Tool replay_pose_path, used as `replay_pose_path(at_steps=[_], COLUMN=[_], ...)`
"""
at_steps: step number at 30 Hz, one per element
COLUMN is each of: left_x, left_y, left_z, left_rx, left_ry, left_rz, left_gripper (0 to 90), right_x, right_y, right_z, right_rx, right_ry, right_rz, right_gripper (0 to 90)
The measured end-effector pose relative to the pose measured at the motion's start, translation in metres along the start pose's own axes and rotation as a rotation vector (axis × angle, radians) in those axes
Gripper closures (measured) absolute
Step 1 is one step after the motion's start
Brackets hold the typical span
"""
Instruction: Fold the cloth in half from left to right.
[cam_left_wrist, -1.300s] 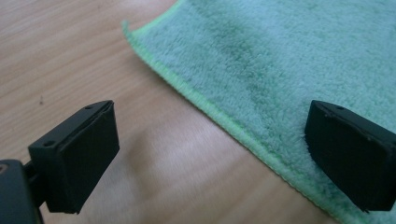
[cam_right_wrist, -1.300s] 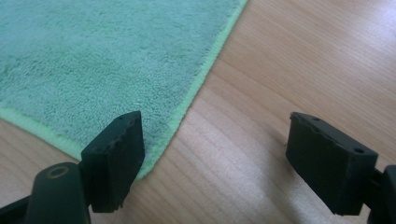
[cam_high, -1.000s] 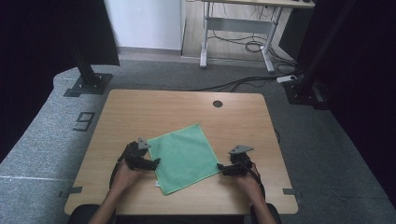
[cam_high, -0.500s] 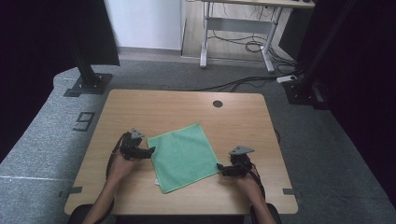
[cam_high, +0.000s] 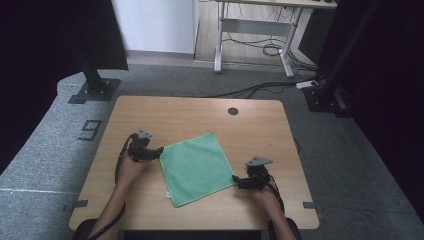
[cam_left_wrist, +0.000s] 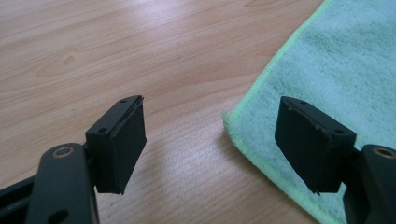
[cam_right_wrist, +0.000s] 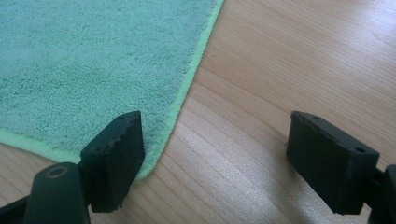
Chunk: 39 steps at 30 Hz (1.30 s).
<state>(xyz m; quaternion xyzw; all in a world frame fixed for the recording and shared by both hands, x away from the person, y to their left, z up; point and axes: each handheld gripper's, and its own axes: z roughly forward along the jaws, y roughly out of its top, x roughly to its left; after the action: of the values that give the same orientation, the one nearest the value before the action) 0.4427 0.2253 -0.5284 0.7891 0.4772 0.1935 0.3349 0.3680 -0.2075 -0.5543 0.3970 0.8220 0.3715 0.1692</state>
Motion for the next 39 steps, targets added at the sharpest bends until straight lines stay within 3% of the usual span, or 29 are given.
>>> replay_pose_path(at_steps=[6,12,17,24,39], left_x=[0.000,-0.001,0.002,0.004,0.004], left_y=[0.000,-0.004,-0.008,-0.007,-0.007], left_z=[0.008,0.016,0.017,0.020,0.019], left_rx=[-0.001,0.030,0.015,0.037,0.033], left_ry=[0.005,0.033,0.016,0.044,0.041], left_rz=[-0.013,0.006,-0.015,-0.036,-0.038], left_gripper=[24.8,26.4,25.6,14.9,14.5], right_x=[0.000,0.000,0.000,0.000,0.000], right_y=[0.000,-0.001,-0.001,-0.001,0.001], right_z=[0.000,0.000,0.000,0.000,-0.001], right_rx=[-0.003,-0.006,-0.007,-0.009,0.000], right_ry=[0.000,0.002,0.003,0.004,0.078], right_rz=[0.000,-0.001,-0.001,-0.005,-0.035], right_gripper=[18.8,18.8,18.9,18.8,13.6])
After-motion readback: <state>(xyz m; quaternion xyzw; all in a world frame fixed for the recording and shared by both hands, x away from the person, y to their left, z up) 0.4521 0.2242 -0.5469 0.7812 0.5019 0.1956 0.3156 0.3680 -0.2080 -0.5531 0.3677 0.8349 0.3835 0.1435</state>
